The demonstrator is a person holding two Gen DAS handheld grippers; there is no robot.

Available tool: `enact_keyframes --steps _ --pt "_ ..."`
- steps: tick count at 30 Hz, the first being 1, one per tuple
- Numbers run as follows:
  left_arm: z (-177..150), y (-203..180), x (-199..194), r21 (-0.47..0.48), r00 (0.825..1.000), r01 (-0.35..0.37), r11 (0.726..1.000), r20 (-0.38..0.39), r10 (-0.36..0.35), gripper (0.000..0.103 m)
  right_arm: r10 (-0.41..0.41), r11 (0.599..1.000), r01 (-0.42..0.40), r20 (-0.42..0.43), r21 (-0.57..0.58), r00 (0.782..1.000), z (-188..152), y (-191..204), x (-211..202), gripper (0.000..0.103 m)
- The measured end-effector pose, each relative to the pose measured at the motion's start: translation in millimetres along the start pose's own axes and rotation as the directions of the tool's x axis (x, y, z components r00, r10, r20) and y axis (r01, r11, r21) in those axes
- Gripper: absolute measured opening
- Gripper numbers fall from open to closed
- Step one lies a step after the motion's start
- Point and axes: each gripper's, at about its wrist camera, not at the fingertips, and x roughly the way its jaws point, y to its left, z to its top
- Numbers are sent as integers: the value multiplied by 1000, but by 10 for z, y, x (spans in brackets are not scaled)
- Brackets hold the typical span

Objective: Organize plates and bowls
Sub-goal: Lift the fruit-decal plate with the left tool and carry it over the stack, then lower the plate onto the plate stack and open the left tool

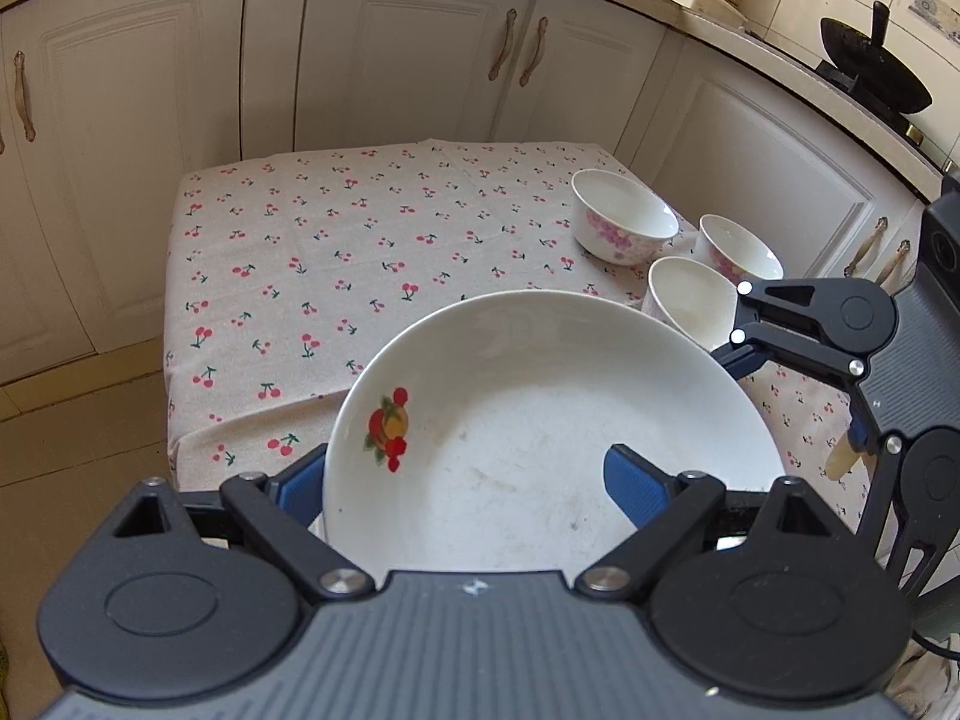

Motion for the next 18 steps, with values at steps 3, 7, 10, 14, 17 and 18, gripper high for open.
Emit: enact_keyframes --steps 3,7,10,14,17,18 --pt "-51 -35 70 5 1000 11 1000 -16 -11 93 2 1000 -2 -13 13 1000 -72 11 27 103" --pt "-81 -54 175 2 999 25 1000 -35 -25 93 -2 1000 3 -33 30 999 -143 22 53 103" --pt "-95 -45 258 -5 998 35 999 -52 -35 93 -4 999 6 -50 37 999 -179 8 85 103" --pt "-102 -30 345 -5 996 37 999 -76 -37 93 -2 999 5 -68 43 998 -198 -11 129 103" --pt "-97 -23 387 0 995 36 999 -91 -35 93 2 999 1 -73 49 997 -211 -25 143 103" --pt "-94 -26 392 4 995 34 999 -94 -33 93 3 999 0 -74 52 997 -209 -28 143 103"
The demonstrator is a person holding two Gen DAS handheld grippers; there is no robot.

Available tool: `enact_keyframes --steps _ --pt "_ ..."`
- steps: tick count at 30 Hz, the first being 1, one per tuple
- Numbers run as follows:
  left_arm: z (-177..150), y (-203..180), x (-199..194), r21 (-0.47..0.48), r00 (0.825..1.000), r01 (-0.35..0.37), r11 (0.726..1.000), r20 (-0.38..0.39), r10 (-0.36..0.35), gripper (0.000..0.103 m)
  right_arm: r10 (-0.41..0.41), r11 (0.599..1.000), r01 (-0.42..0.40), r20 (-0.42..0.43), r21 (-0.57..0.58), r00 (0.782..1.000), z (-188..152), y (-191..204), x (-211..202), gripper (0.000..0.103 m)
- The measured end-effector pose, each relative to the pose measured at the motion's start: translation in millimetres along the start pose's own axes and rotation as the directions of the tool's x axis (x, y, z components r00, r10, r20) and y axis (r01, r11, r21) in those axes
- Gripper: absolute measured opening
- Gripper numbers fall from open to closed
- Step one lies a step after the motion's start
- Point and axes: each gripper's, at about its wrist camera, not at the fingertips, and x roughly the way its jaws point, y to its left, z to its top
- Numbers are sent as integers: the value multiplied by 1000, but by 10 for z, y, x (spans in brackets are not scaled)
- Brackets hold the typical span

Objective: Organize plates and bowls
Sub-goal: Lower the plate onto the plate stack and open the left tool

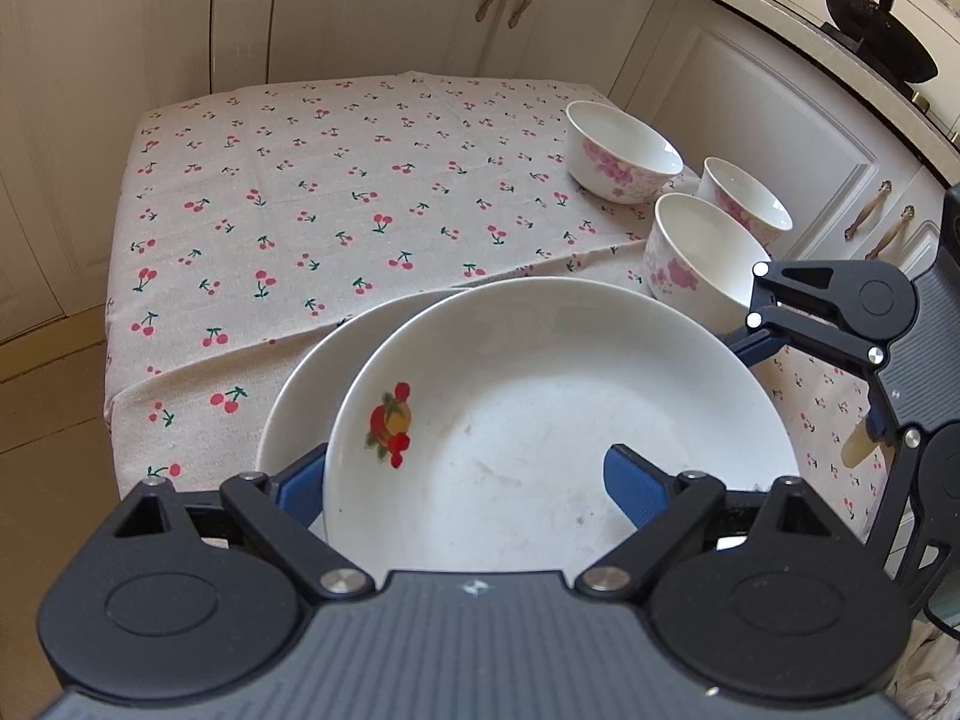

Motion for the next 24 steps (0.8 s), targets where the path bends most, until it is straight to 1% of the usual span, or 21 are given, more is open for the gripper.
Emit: enact_keyframes --steps 12,20,24 --pt "45 -23 52 77 997 -44 996 -68 49 93 -2 1000 2 5 7 1000 5 7 -31 103" --pt "85 -84 -100 124 997 -68 990 -39 74 93 2 1000 -2 -1 9 1000 20 0 -12 103" --pt "75 -114 -141 128 999 -32 991 -27 36 93 -5 1000 5 -10 4 1000 36 19 2 103"
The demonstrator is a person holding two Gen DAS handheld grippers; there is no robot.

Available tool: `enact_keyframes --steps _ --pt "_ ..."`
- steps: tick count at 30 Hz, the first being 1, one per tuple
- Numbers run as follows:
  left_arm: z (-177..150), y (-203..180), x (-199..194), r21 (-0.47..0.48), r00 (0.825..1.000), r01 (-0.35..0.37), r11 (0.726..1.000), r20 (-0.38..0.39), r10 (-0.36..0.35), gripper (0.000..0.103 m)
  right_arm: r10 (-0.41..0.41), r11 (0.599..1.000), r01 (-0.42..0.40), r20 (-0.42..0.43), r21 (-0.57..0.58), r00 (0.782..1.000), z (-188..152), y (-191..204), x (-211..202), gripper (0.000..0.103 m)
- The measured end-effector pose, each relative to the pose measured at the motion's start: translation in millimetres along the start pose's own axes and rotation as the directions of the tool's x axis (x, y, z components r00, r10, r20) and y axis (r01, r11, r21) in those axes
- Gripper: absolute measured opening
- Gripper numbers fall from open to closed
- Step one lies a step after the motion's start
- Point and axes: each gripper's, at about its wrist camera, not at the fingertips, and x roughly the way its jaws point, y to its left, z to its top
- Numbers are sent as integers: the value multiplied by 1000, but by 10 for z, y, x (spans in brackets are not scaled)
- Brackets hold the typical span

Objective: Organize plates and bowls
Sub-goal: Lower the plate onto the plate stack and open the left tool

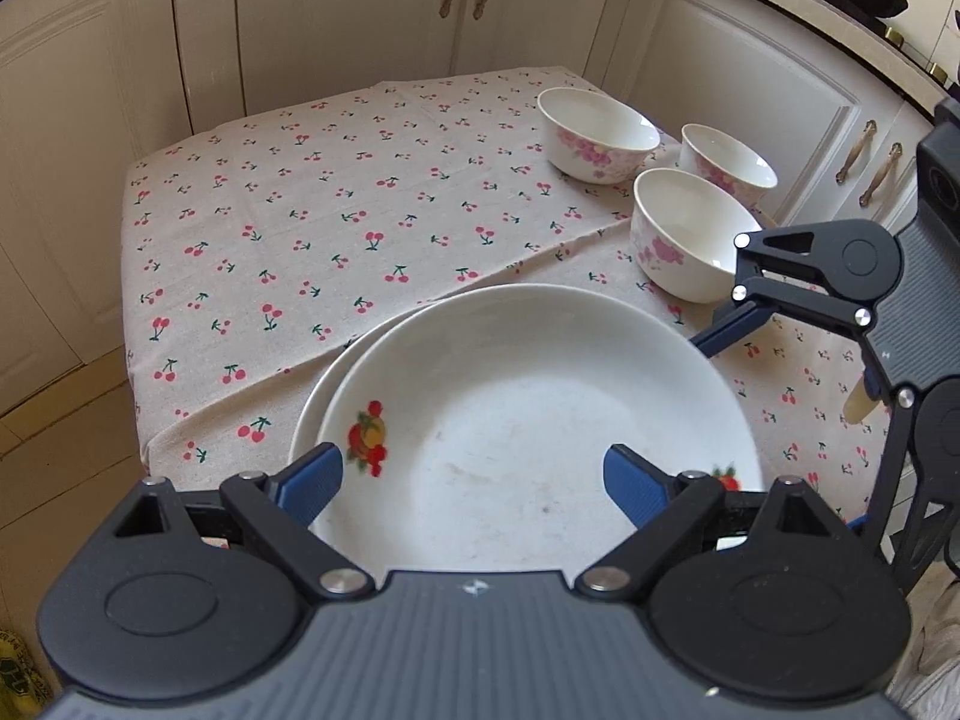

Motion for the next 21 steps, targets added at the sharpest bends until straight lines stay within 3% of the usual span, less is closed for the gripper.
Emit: enact_keyframes --steps 7,13,17,21 --pt "-51 -32 -28 3 999 -17 1000 40 17 93 -26 1000 26 -15 -12 1000 -7 66 -1 103" --pt "-99 -128 -191 30 992 -41 999 120 38 94 -112 993 111 25 25 993 -139 132 -127 103" --pt "-150 -201 -200 36 987 -79 996 140 73 94 -198 979 195 55 60 979 -220 188 -169 103" --pt "-208 -285 -253 20 983 -74 997 170 70 94 -236 969 227 90 101 968 -271 238 -221 103"
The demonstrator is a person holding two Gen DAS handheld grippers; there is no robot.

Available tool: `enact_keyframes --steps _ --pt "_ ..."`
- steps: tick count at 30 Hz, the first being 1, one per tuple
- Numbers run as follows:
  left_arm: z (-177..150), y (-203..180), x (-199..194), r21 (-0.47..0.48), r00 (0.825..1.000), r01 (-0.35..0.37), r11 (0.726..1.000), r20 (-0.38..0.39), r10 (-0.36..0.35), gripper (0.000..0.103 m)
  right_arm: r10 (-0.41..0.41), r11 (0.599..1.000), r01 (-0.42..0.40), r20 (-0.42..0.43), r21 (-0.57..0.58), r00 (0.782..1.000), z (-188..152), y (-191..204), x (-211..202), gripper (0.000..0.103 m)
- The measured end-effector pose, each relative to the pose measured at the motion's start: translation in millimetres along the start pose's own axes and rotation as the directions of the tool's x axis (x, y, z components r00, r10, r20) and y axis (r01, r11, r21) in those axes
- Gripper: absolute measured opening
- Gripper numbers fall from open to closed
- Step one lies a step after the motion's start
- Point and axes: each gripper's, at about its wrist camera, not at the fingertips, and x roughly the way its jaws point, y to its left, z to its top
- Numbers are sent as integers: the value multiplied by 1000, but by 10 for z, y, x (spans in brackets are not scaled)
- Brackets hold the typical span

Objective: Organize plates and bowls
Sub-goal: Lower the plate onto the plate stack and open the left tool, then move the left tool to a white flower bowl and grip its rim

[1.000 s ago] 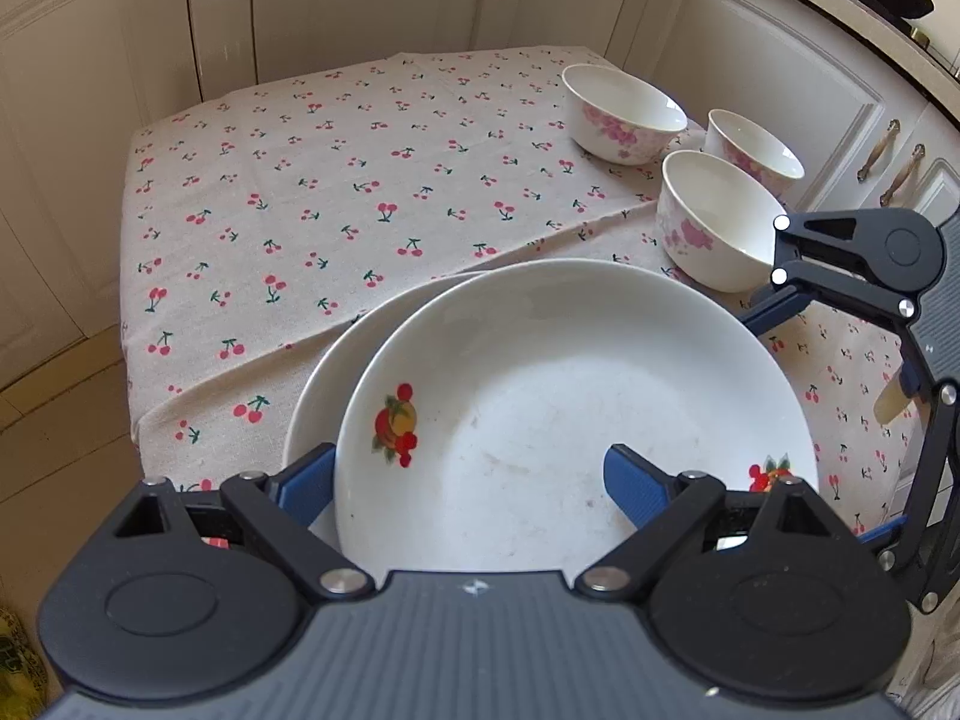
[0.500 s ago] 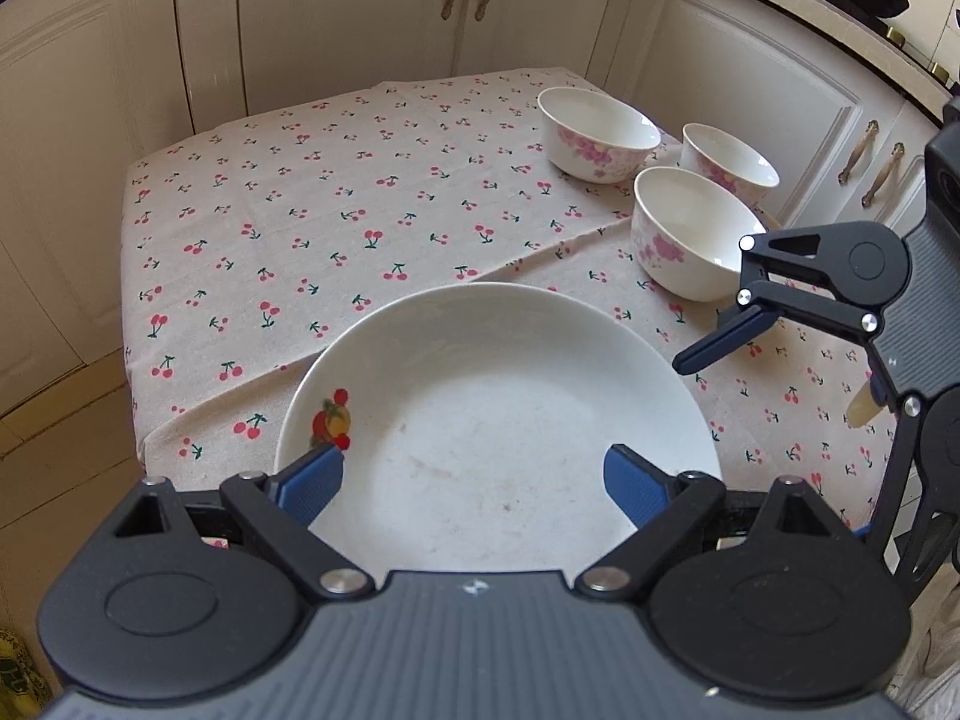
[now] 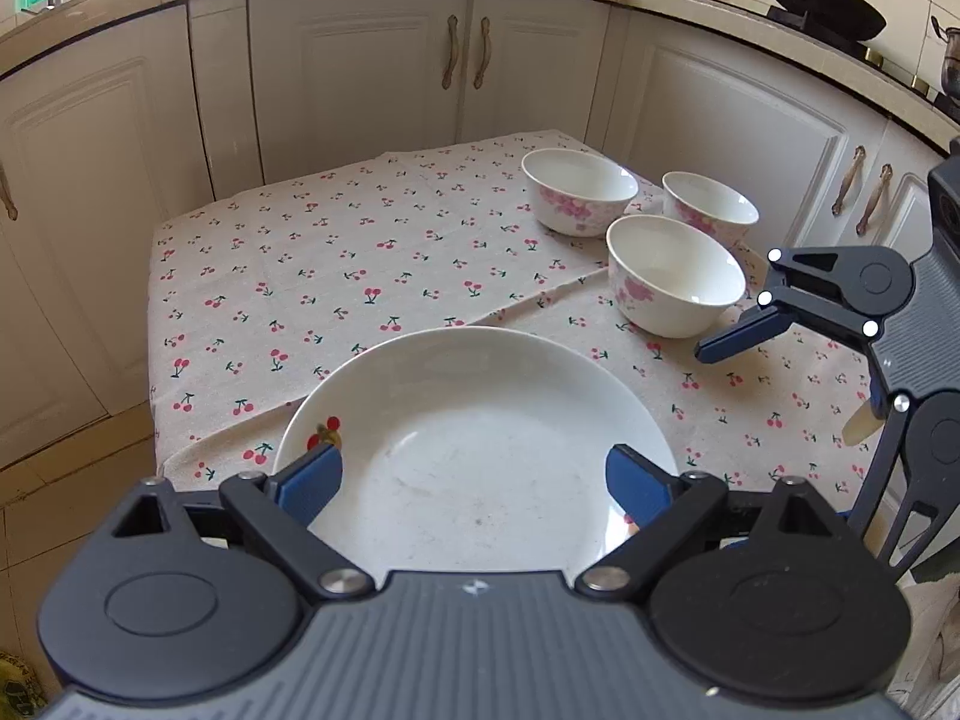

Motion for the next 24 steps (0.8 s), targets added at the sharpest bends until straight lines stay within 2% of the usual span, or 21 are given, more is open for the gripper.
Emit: enact_keyframes --steps 7,13,17,24 --pt "-130 -314 -192 11 990 -69 998 120 67 97 -102 990 91 99 109 990 -68 94 -106 103" --pt "-164 -479 -302 -81 973 -85 993 208 100 98 -205 967 181 128 176 970 -181 174 -157 103" --pt "-127 -548 -260 -131 973 -62 989 211 89 100 -275 944 249 102 215 956 -309 107 -196 103" --pt "42 -777 -77 -85 978 -68 994 190 83 100 -331 903 291 82 317 940 -658 -113 -299 103"
